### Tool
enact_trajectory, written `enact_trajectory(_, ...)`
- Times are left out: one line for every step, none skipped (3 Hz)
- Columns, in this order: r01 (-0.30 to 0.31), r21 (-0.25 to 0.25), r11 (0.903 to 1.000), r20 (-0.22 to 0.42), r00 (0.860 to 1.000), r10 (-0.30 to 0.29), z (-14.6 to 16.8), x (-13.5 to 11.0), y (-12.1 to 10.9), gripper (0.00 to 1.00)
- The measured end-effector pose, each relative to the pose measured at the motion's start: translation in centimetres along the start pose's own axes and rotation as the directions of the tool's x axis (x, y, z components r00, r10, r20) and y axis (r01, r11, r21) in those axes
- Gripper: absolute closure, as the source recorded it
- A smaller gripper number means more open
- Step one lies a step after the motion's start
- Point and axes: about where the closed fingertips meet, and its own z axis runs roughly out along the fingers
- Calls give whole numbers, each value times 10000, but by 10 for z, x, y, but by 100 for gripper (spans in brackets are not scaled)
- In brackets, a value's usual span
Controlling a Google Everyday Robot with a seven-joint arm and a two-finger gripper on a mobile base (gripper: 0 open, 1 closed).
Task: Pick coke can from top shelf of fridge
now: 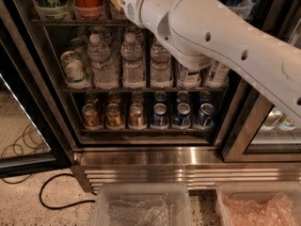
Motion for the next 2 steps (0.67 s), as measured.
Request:
enact_trajectory(116, 141, 9998, 59, 9999, -117, -5, -3, -6, 100)
enact_trajectory(203, 259, 9995, 122, 9997, -207, -9, -5, -12, 100)
